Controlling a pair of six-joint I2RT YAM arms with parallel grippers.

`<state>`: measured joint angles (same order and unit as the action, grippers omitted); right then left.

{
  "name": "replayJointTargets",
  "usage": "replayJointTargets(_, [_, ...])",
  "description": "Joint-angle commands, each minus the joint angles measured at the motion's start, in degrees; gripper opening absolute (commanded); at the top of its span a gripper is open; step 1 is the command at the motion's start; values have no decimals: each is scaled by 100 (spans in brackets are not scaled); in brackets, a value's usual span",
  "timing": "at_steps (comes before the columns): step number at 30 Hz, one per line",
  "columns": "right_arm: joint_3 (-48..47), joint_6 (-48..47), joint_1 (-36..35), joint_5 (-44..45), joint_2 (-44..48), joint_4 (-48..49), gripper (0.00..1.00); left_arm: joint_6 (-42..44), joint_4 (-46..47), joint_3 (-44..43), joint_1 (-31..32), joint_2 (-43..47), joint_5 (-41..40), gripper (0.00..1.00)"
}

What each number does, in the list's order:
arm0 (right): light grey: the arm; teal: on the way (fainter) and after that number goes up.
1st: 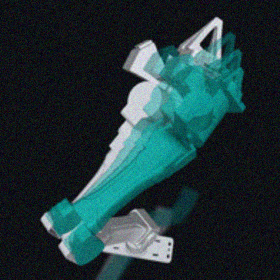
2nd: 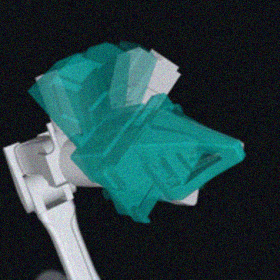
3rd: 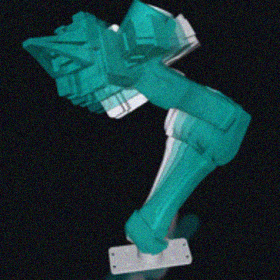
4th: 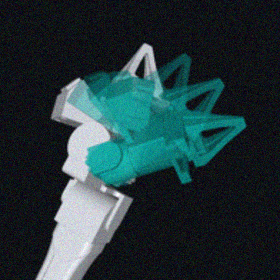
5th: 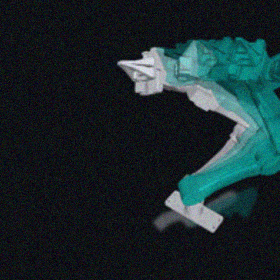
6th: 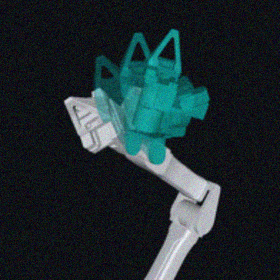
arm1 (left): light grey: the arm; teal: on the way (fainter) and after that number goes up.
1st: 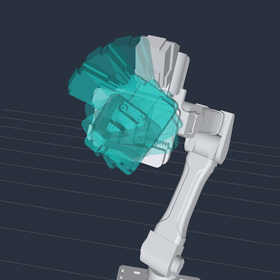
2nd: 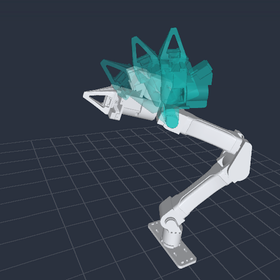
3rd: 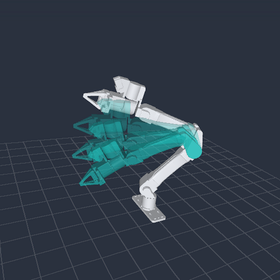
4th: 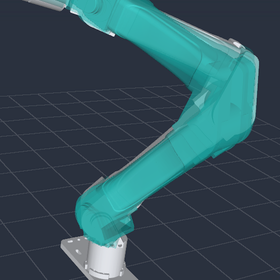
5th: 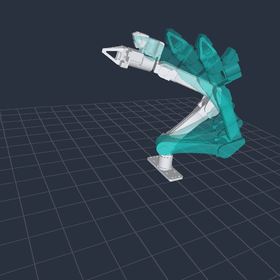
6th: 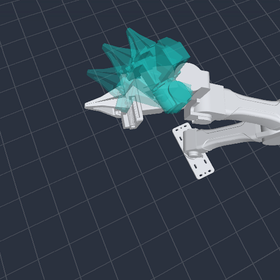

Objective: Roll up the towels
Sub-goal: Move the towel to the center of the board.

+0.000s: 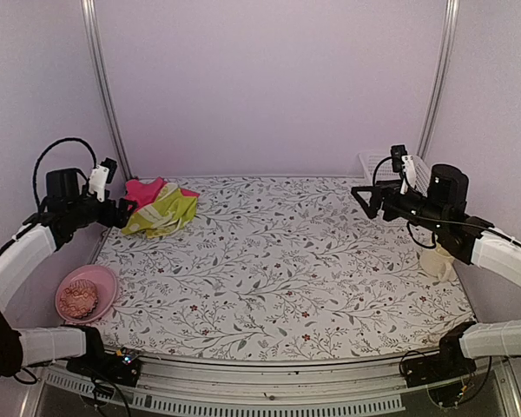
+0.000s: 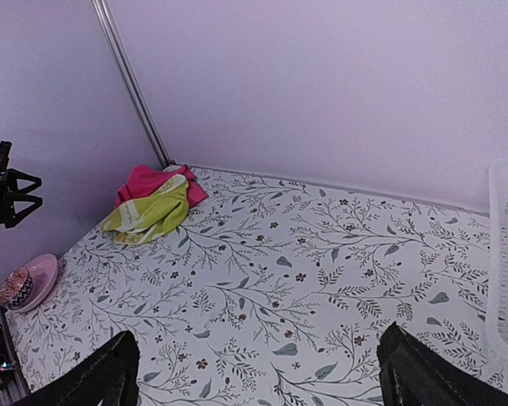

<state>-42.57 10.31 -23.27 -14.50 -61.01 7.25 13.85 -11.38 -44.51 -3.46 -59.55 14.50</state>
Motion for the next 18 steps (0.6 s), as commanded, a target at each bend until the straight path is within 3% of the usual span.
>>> replayJointTargets(1, [215,251,-120,-90,-72,1022,99,284,323,-70,-97,21,158,97])
replayJointTargets(8, [389,-130,-160,-476,-739,1712,99,562,590,-373,-120,-494,414,97])
replayJointTargets(13, [265,-46,-196,-935,-1798,2075,99,506,558,-984,-128,-1632,161,97])
replayJointTargets(18, [-61,-121,-450,-829,-2746,2099,99,480,198,-1730,-127,-2929,88,97])
